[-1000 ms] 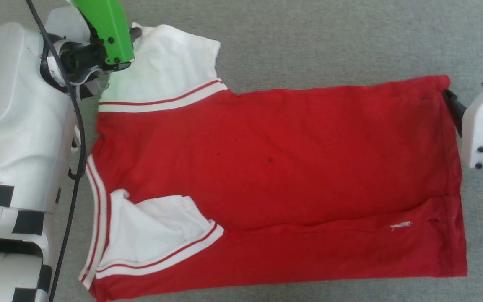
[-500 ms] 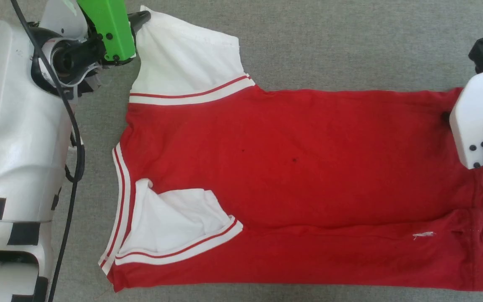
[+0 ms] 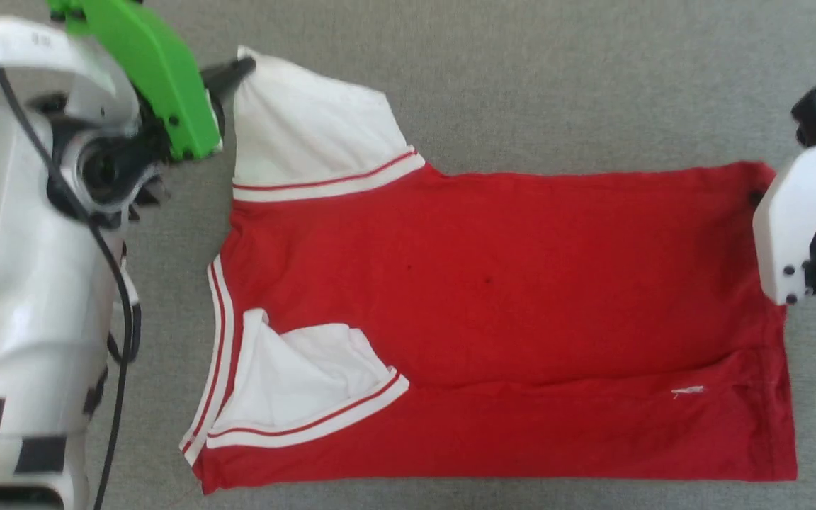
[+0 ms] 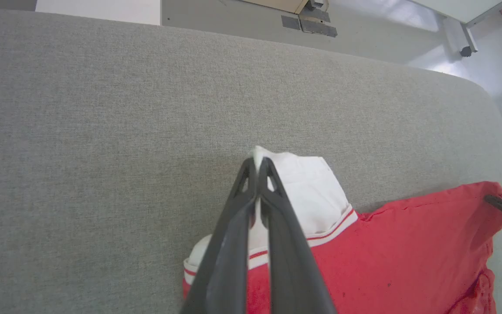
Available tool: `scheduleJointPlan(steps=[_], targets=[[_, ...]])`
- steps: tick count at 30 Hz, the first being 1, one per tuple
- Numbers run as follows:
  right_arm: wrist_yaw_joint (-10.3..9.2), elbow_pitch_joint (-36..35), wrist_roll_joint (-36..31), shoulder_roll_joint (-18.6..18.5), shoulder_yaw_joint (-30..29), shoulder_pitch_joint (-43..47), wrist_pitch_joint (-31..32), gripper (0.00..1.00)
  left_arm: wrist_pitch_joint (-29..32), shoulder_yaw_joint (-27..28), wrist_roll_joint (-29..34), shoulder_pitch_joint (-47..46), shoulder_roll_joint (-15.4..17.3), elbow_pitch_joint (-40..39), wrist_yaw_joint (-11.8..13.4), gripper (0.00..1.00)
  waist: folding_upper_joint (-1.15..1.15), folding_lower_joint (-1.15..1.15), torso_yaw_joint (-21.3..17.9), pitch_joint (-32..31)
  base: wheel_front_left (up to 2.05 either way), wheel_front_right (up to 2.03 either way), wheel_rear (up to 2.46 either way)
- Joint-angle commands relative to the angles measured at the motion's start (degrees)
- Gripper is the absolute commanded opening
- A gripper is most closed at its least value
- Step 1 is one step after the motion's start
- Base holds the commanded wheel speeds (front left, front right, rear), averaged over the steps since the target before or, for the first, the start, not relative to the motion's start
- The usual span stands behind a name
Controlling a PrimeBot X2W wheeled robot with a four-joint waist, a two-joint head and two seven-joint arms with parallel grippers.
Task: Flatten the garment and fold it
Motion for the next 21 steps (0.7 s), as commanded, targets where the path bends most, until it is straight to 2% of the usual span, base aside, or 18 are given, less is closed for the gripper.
scheduleJointPlan(steps=[1, 7, 16, 17, 21], targets=[[-0.08, 0.4, 0.7, 0.4, -0.6, 1.9, -1.1, 0.00, -0.2, 0.4, -1.0, 2.9, 0.6, -1.5, -0.4, 0.00, 0.00, 0.00, -0.8, -5.4, 0.00, 0.00, 0.00], [-0.08, 1.6, 1.4, 1.1, -2.8, 8.6, -4.2, 0.00, -2.0, 3.4, -4.1, 14.3, 1.6, -11.2, 0.7, 0.00, 0.00, 0.00, -0.6, -10.8, 0.00, 0.00, 0.00], [-0.08, 2.7, 1.5, 2.5, -4.6, 15.6, -7.4, 0.00, -4.8, 7.8, -7.9, 33.3, 1.2, -25.3, 4.8, 0.00, 0.00, 0.00, 0.3, -14.4, 0.00, 0.00, 0.00], [-0.08, 3.3, 1.4, 3.0, -4.7, 16.7, -8.6, 0.00, -6.4, 9.5, -8.2, 39.3, 0.8, -29.1, 6.4, 0.00, 0.00, 0.00, 0.4, -14.7, 0.00, 0.00, 0.00], [-0.08, 4.2, 1.4, 3.8, -4.8, 18.1, -10.1, 0.00, -8.2, 11.0, -9.1, 47.1, -0.5, -32.7, 8.2, 0.00, 0.00, 0.00, 0.7, -15.2, 0.00, 0.00, 0.00]])
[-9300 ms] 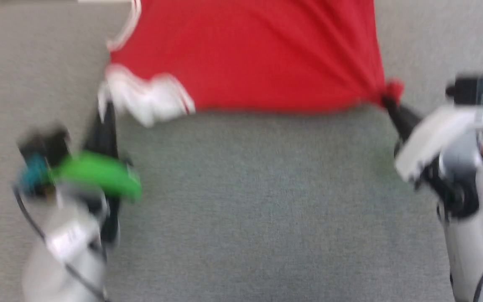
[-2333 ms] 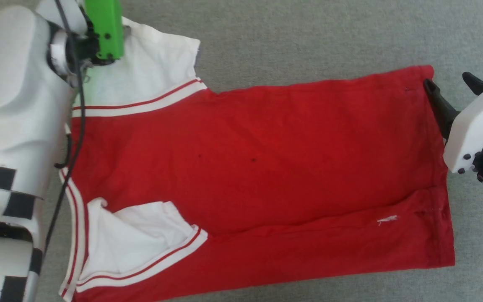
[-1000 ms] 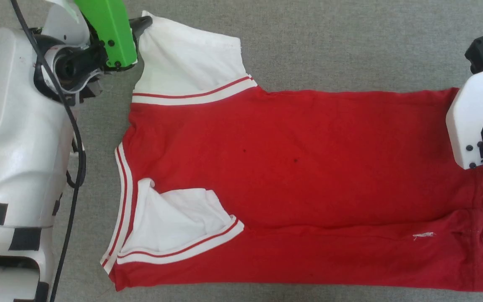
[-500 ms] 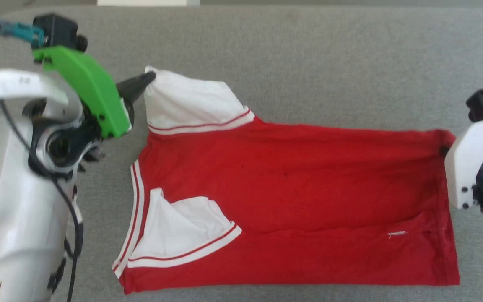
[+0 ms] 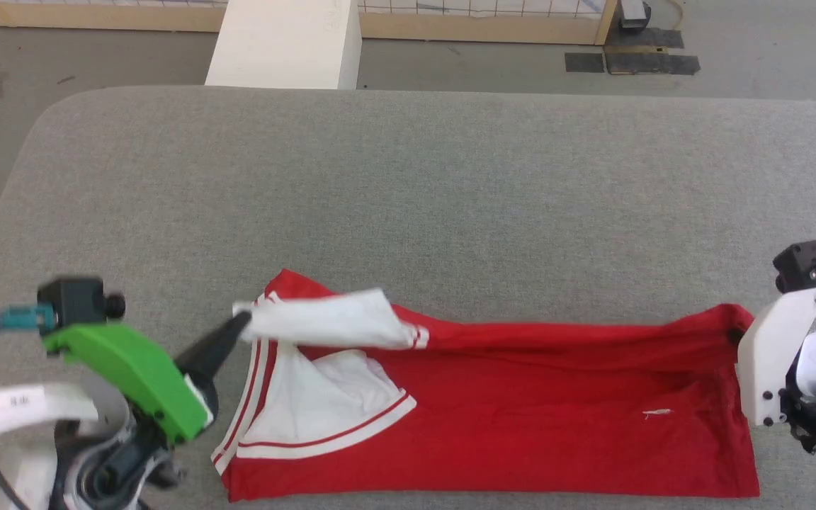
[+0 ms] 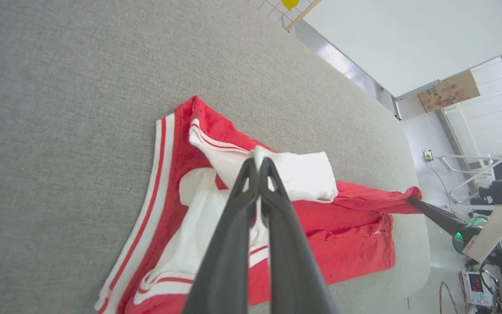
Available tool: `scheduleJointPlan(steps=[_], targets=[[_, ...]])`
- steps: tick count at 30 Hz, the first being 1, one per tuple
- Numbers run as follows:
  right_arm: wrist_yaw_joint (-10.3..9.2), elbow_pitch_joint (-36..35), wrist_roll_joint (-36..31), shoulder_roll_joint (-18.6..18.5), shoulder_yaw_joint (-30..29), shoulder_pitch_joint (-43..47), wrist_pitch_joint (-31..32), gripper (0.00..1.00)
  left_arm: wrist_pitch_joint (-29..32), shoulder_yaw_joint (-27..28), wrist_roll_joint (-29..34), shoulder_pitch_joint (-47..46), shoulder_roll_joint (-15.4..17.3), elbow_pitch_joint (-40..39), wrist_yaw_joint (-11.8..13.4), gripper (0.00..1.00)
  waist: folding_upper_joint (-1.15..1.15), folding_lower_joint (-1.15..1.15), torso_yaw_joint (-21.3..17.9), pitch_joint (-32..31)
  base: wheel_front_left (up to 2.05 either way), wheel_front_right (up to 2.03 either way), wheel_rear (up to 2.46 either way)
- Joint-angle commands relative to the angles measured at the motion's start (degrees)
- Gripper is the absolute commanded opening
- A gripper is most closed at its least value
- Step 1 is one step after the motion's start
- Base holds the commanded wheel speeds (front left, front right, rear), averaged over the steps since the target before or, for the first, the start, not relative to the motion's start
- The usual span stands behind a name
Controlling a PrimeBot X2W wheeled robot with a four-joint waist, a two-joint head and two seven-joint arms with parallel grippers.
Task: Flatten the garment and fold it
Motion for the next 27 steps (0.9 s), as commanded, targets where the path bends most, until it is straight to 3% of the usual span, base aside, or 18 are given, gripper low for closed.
scheduleJointPlan(steps=[1, 11, 18, 23, 24, 25, 26, 27], targets=[[-0.08, 0.4, 0.0, 0.4, -0.2, 1.1, -0.8, 0.00, -0.8, 0.7, -0.5, 2.7, -0.7, -0.7, 0.7, 0.00, 0.00, 0.01, 0.2, -0.2, 0.00, 0.00, 0.00], [-0.08, 2.3, -0.2, 1.9, -1.1, 4.8, -2.6, 0.00, -3.7, 3.3, -1.1, 14.4, -3.0, -0.7, 4.1, 0.00, 0.00, 0.01, -0.2, -0.5, 0.00, 0.00, 0.00], [-0.08, 4.3, -0.5, 2.9, -0.6, 7.5, -3.6, 0.00, -3.1, 2.1, -1.2, 17.1, -4.1, 3.6, 5.7, 0.00, 0.00, 0.01, -0.6, -0.8, 0.00, 0.00, 0.00], [-0.08, 5.9, -0.6, 3.8, -0.3, 8.4, -5.0, 0.00, -2.2, 0.9, 1.0, 17.6, -3.1, 8.2, 7.7, 0.00, 0.00, 0.01, -1.0, -1.5, 0.00, 0.00, 0.00], [-0.08, 6.1, -0.6, 3.9, -0.3, 8.5, -5.6, 0.21, -2.2, 0.9, 1.2, 17.6, -3.1, 8.9, 8.0, 0.00, 0.00, 0.01, -1.1, -1.8, 0.00, 0.00, 0.00], [-0.08, 6.1, -0.4, 4.0, -0.3, 8.6, -6.2, 0.93, -2.6, 1.1, 1.3, 17.6, -3.2, 9.2, 8.0, 0.00, 0.00, 0.01, -1.2, -2.0, 0.00, 0.00, 0.00], [-0.08, 6.1, -0.3, 4.0, -0.5, 8.6, -6.8, 1.00, -2.9, 1.2, 1.3, 17.4, -3.3, 9.4, 8.0, 0.26, 0.00, 0.01, -1.2, -2.2, 0.00, 0.00, 0.00], [-0.08, 6.2, -0.2, 4.0, -0.7, 8.6, -7.1, 1.00, -3.0, 1.1, 1.4, 17.4, -3.3, 9.6, 7.9, 0.65, 0.00, 0.01, -1.2, -2.5, 0.00, 0.00, 0.00]])
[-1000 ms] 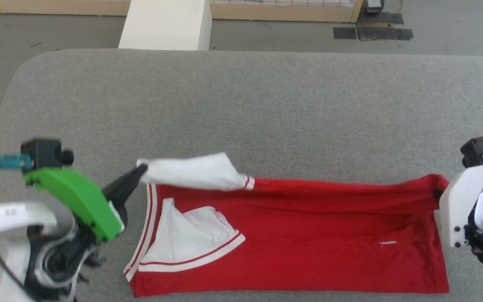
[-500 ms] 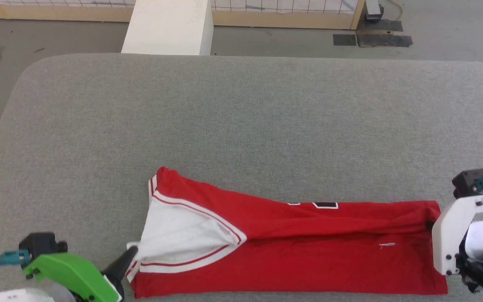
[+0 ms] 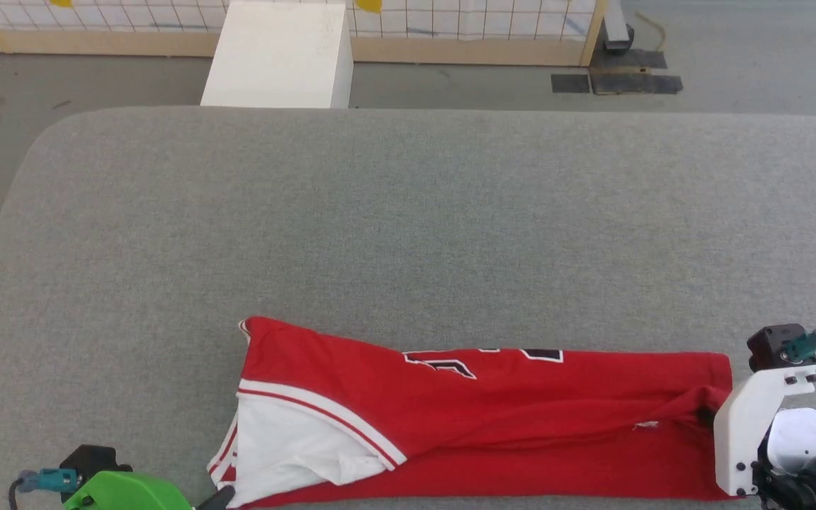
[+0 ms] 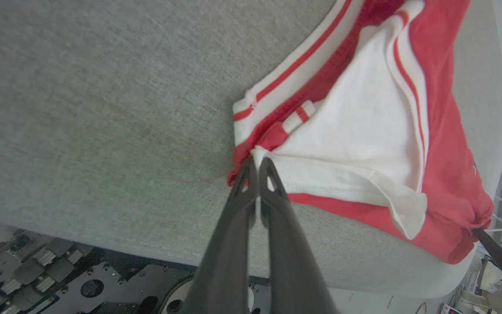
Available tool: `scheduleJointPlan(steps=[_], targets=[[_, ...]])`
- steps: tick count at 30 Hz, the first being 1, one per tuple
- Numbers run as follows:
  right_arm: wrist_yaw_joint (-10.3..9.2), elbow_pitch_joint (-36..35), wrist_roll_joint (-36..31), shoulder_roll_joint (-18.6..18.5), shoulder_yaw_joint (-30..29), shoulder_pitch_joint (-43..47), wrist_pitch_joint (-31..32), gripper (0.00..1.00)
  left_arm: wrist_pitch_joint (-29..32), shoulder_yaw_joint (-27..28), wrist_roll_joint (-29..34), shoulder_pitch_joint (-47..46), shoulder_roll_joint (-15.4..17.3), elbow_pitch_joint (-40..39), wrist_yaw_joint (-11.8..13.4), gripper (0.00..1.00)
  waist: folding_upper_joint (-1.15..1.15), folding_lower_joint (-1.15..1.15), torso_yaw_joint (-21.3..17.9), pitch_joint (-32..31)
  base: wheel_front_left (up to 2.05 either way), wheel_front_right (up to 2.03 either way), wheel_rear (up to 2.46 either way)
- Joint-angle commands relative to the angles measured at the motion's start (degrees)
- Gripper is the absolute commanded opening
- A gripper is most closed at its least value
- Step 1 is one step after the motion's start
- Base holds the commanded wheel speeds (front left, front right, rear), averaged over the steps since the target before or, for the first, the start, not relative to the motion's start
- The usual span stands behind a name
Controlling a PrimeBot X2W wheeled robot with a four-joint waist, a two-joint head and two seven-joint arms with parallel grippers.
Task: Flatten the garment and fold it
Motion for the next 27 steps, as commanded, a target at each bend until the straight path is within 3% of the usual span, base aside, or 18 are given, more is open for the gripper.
scheduleJointPlan(steps=[1, 9, 15, 21, 24, 27], targets=[[-0.08, 0.1, 0.5, 0.1, -0.5, 0.8, -0.7, 1.00, -0.5, 0.1, 1.0, 0.4, 0.4, 0.3, 0.1, 1.00, 0.00, 0.00, -0.1, -0.7, 0.00, 0.00, 0.00], [-0.08, -5.1, 4.6, -1.1, -4.8, 3.7, 0.9, 1.00, -4.4, 1.9, 5.8, -2.5, 3.8, -2.0, 1.0, 1.00, 0.00, 0.00, 0.5, -2.6, 0.00, 0.00, 0.00], [-0.08, -9.4, 8.0, -3.5, -8.7, 4.6, 4.1, 1.00, -19.3, 2.7, 15.4, -8.7, 6.7, -3.8, -4.4, 1.00, 0.00, 0.00, 0.6, -2.4, 0.00, 0.00, 0.00], [-0.08, -8.7, 11.1, -6.0, -7.0, 4.1, 4.5, 1.00, -38.8, 1.7, 24.4, -14.6, 6.5, -1.5, -10.0, 1.00, 0.00, 0.00, 1.1, -0.1, 0.00, 0.00, 0.00], [-0.08, -6.9, 12.4, -6.8, -4.4, 4.3, 4.5, 1.00, -45.1, 0.6, 27.3, -16.1, 6.2, 0.7, -11.8, 1.00, 0.00, 0.00, 1.4, 1.1, 0.00, 0.00, 0.00], [-0.08, -5.2, 13.4, -7.5, -1.7, 4.4, 3.5, 1.00, -47.4, 0.3, 28.9, -16.9, 5.8, 2.0, -12.4, 1.00, 0.00, 0.00, 1.6, 2.0, 0.00, 0.00, 0.00]])
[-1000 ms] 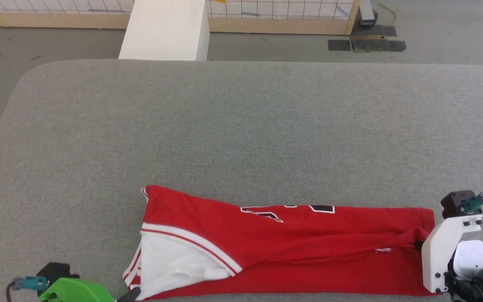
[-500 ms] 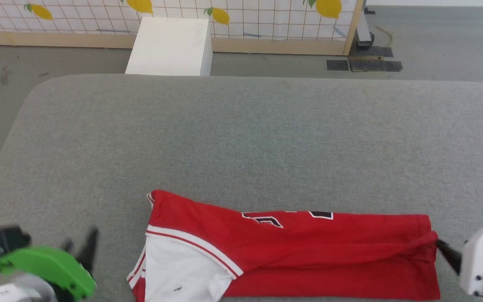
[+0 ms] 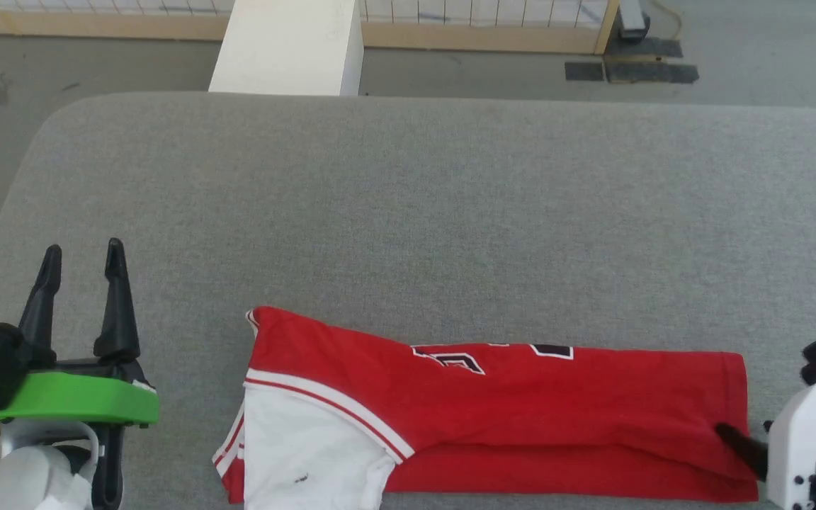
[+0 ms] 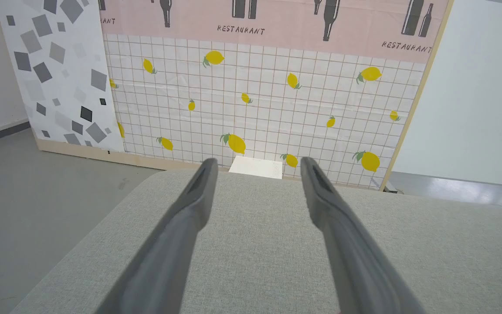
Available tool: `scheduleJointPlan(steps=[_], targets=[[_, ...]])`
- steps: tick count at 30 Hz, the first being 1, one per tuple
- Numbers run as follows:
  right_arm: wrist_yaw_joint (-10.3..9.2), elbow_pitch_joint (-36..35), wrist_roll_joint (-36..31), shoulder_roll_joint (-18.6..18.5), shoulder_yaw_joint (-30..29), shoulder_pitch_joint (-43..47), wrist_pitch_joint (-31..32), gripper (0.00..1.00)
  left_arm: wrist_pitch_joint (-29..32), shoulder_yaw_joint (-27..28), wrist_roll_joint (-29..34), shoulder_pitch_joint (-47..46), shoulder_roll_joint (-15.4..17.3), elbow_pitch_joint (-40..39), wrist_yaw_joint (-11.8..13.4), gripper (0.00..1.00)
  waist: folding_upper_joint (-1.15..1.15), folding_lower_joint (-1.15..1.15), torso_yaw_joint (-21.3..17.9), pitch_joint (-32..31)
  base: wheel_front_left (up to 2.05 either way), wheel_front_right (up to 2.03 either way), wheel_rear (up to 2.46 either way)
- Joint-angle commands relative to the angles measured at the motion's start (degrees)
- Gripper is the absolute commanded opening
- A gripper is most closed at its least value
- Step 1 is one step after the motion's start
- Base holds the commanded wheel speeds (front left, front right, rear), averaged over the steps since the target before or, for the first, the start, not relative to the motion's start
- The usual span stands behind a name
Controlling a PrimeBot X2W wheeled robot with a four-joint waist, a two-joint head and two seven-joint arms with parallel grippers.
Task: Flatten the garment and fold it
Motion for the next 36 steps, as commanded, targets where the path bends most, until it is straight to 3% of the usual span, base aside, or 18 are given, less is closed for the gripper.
scheduleJointPlan(steps=[1, 13, 18, 19, 21, 28, 36], targets=[[-0.08, 0.8, 0.5, -0.4, 1.1, 0.1, -0.8, 1.00, -0.7, -0.1, 1.2, -1.1, -0.1, 0.4, -0.3, 1.00, 0.00, 0.00, 0.4, 1.0, 0.00, 0.00, 0.00], [-0.08, 5.4, 4.0, -2.0, 12.4, -2.8, -4.2, 1.00, -2.0, 2.9, 2.5, -0.7, -2.6, 1.3, -1.6, 1.00, 0.00, 0.00, 0.7, 2.2, 0.00, 0.00, 0.00], [-0.08, 6.3, 4.4, -2.8, 14.0, -4.0, -4.7, 1.00, -2.1, 3.0, 3.0, -0.9, -3.0, 1.9, -2.3, 1.00, 0.00, 0.00, 0.9, 2.1, 0.00, 0.00, 0.00], [-0.08, 6.7, 4.1, -3.2, 14.0, -4.3, -4.5, 0.30, -2.1, 3.0, 3.2, -0.9, -3.0, 2.2, -2.4, 1.00, 0.00, 0.00, 0.9, 2.1, 0.00, 0.00, 0.00], [-0.08, 7.3, 4.3, -3.7, 14.1, -4.6, -3.7, 0.00, -2.1, 3.1, 3.3, -0.9, -3.2, 2.4, -2.7, 1.00, 0.00, 0.00, 0.9, 2.0, 0.00, 0.00, 0.00], [-0.08, 7.7, 3.2, -4.9, 8.7, -5.7, -2.2, 0.00, -2.1, 3.3, 3.3, -0.5, -3.4, 3.4, -3.3, 1.00, 0.00, 0.00, 0.6, 1.9, 0.00, 0.00, 0.00], [-0.08, 9.4, -2.0, -7.6, -3.8, -6.1, 0.4, 0.00, -2.1, 3.5, 4.0, -1.1, -4.0, 2.9, -4.0, 1.00, 0.00, 0.00, 0.5, 2.3, 0.00, 0.00, 0.00]])
